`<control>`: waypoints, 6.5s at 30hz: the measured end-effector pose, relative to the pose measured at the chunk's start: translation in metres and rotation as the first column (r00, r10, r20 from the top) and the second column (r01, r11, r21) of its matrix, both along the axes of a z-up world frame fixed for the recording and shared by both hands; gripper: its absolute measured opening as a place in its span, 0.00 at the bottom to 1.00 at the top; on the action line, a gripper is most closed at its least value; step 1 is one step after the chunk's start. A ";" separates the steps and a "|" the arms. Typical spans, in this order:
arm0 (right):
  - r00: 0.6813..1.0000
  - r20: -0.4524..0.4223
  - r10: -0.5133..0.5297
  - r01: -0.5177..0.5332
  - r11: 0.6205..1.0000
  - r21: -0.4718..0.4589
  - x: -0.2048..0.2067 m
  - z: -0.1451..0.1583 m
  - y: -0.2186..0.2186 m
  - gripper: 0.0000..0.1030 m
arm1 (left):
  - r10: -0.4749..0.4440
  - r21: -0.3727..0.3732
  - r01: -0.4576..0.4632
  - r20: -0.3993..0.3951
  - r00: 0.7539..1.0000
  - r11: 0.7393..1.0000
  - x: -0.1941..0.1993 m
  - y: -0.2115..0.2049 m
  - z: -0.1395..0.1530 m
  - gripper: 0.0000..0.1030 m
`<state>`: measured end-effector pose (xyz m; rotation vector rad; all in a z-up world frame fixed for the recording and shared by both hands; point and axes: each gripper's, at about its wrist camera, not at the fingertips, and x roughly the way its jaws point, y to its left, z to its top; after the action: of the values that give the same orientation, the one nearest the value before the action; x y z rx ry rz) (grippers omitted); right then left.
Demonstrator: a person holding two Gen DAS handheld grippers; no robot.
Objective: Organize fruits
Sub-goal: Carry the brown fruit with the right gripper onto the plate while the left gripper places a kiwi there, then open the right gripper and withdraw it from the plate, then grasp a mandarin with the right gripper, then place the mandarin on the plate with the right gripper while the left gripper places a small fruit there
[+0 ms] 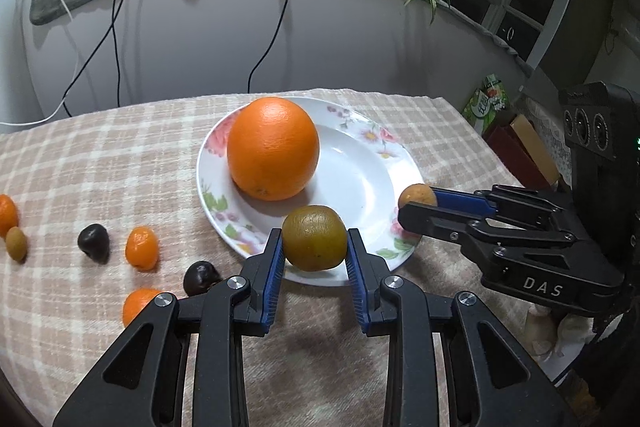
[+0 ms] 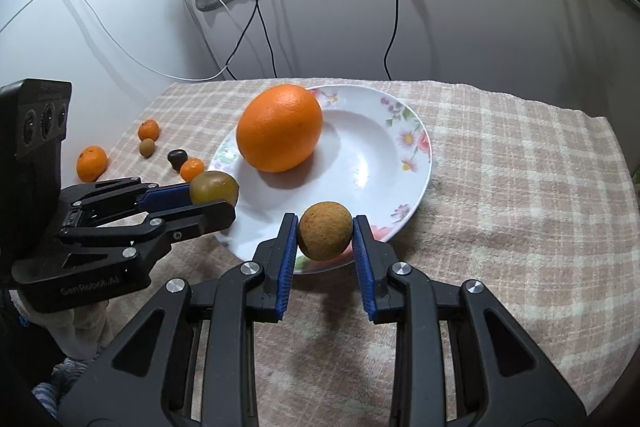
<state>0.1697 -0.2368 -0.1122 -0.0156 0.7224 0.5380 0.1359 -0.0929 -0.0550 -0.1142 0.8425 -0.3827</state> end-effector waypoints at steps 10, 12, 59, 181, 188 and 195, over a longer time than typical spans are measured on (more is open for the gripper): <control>1.000 -0.001 -0.004 0.004 1.000 0.000 0.003 0.000 0.000 0.28 | 0.005 0.017 -0.005 -0.001 1.000 1.000 0.002 -0.004 -0.001 0.28; 1.000 -0.002 -0.007 0.007 1.000 0.002 0.003 0.000 -0.001 0.28 | 0.003 0.018 -0.003 -0.001 1.000 1.000 0.002 -0.004 -0.001 0.29; 0.972 0.048 0.229 -0.229 0.973 0.005 -0.047 0.018 0.088 0.79 | 0.252 0.052 -0.253 0.027 0.967 0.966 -0.059 0.142 -0.007 0.60; 0.999 0.022 -0.024 0.025 0.999 -0.048 0.057 0.002 0.004 0.36 | 0.011 0.037 -0.011 0.003 1.000 0.999 0.018 0.011 0.000 0.29; 0.998 0.054 -0.026 0.029 0.999 -0.037 0.051 0.009 0.005 0.80 | 0.012 0.031 -0.013 0.016 1.000 0.999 0.014 0.012 0.004 0.57; 0.996 0.079 -0.040 0.041 0.999 -0.023 0.043 0.020 0.004 0.82 | 0.030 0.032 -0.031 0.028 0.999 0.999 0.007 0.019 0.007 0.61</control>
<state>0.2132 -0.2329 -0.0920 -0.0448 0.6512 0.4871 0.1425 -0.0739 -0.0477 -0.0912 0.8184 -0.3410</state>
